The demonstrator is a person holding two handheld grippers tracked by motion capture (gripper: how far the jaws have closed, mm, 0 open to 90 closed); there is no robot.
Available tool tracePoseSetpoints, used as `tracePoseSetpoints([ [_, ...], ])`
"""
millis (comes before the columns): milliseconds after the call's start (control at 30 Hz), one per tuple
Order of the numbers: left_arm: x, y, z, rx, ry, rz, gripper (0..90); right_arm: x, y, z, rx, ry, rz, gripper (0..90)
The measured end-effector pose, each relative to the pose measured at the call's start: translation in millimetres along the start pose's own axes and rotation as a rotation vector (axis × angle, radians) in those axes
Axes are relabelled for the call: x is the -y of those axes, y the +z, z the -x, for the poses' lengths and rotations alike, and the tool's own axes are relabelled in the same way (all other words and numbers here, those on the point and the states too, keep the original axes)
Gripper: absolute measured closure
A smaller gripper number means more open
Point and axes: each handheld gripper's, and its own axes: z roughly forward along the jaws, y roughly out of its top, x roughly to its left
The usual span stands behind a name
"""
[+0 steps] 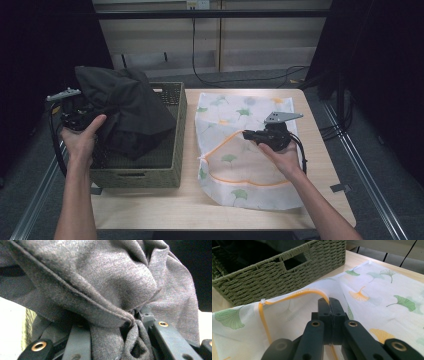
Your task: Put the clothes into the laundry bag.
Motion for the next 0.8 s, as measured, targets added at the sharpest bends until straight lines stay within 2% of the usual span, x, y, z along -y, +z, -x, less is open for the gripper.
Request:
tracePoseSetpoints([
  [33, -1.7, -1.4, 1.2, 0.006, -0.010, 0.016, 65.1, -0.1, -0.1, 0.0, 0.000, -0.001, 0.000, 90.0],
  [67, -4.3, -4.3, 2.7, 0.001, 0.009, 0.024, 65.1, -0.1, -0.6, 0.1, 0.002, 0.000, 0.001, 90.0],
  [167, -10.2, -9.0, 8.4, -0.010, 0.034, 0.045, 65.1, -0.3, -1.0, 0.3, 0.002, -0.001, 0.001, 90.0],
  [200, -13.7, -12.7, 13.6, -0.019, 0.058, 0.063, 65.1, -0.3, -1.0, 0.9, 0.000, 0.001, 0.005, 90.0],
  [267, -15.3, -14.7, 15.9, -0.017, 0.069, 0.071, 65.1, -0.4, -1.3, 0.7, 0.003, 0.001, 0.003, 90.0],
  [500, -25.5, -29.2, 33.1, 0.003, 0.120, 0.139, 65.1, -0.4, -1.4, 0.7, 0.006, 0.000, 0.001, 90.0],
  [700, -36.3, -40.2, 48.0, 0.009, 0.164, 0.167, 65.1, 0.1, 0.1, 0.7, 0.003, -0.001, 0.000, 90.0],
  [733, -38.4, -43.0, 53.2, 0.023, 0.158, 0.188, 65.1, 0.3, 0.5, 1.0, 0.003, -0.002, -0.002, 90.0],
  [767, -38.4, -43.0, 53.2, 0.023, 0.158, 0.188, 65.1, 0.3, 0.5, 1.0, 0.003, -0.002, -0.002, 90.0],
  [800, -41.0, -45.5, 58.5, 0.034, 0.178, 0.195, 65.1, 0.8, 1.1, 1.6, 0.007, -0.003, -0.006, 90.0],
])
